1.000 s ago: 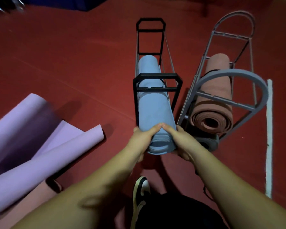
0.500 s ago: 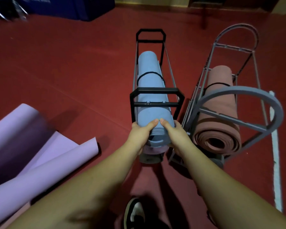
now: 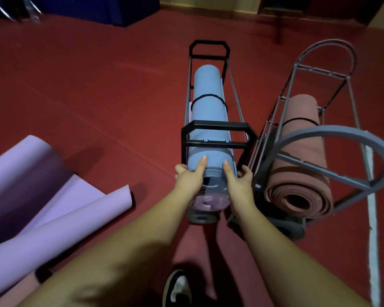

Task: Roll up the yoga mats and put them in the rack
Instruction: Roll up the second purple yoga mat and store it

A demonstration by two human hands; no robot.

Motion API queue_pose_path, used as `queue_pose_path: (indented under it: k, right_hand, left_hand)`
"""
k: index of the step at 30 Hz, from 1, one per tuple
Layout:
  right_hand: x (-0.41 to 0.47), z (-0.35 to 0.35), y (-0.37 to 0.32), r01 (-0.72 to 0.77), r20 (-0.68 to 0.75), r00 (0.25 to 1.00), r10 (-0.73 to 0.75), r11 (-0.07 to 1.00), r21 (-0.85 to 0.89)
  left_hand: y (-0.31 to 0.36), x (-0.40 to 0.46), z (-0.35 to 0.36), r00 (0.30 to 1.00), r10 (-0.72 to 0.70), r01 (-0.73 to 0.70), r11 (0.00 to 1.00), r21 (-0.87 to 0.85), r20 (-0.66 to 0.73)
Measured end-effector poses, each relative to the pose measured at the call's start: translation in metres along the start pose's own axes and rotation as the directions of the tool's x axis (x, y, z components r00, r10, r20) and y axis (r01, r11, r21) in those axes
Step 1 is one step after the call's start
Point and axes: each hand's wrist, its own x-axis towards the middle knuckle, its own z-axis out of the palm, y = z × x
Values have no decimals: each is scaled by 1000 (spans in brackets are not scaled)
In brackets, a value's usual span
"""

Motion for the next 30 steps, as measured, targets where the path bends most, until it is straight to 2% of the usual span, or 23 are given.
queue_pose_path:
  k: [3,5,6,8,9,12,14,17,18,20,21,22,23,26,30]
  right_hand:
    - [-17,-13,8,-104,-49,993,103,995,-6]
    - [-32,-21,13,-198,-97,976,193,979,-48]
    - [-46,-19,14,-217,-73,975,211,972,-87]
    - [-77,-13,0,-193,104,972,213,966,-174]
    - [-96,-5,-7,-171,249,940,232,954,-244]
    - [-156,30,-31,-43,564,770,300,905,-422]
    - [-191,60,-41,139,672,684,283,855,-500]
    - [-247,111,-48,504,775,585,238,642,-578]
    - [-265,129,-50,624,809,530,253,530,-574]
    - [-297,163,-51,817,833,445,328,232,-528]
    - [-304,173,-50,858,821,438,365,101,-503]
    - [-315,190,-49,886,817,420,395,17,-464]
    - [-319,202,-47,897,808,416,418,-40,-441]
    - [-322,241,-36,904,796,420,436,-121,-411]
    - [-301,299,-13,903,782,430,452,-204,-379]
  left_hand:
    - [-7,-15,-28,1000,-5,5,997,72,9]
    - [-13,-33,-53,1000,-14,13,999,36,27]
    - [-22,-45,-72,998,-34,34,999,1,52]
    - [-37,-61,-102,989,-74,77,997,-20,125]
    - [-48,-73,-123,987,-83,85,996,-10,135]
    - [-75,-109,-190,988,-79,78,997,12,130]
    - [-91,-133,-234,990,-73,66,996,59,120]
    - [-116,-170,-311,994,-81,73,991,112,68]
    - [-125,-181,-338,996,-82,75,988,135,43]
    - [-147,-201,-391,997,-81,83,983,162,-20]
    - [-157,-205,-408,996,-81,86,982,169,-38]
    - [-173,-210,-431,993,-99,108,979,172,-59]
    - [-185,-212,-447,991,-114,125,976,180,-70]
    - [-225,-211,-490,977,-172,197,955,221,-128]
    - [-262,-186,-530,958,-175,256,879,401,-227]
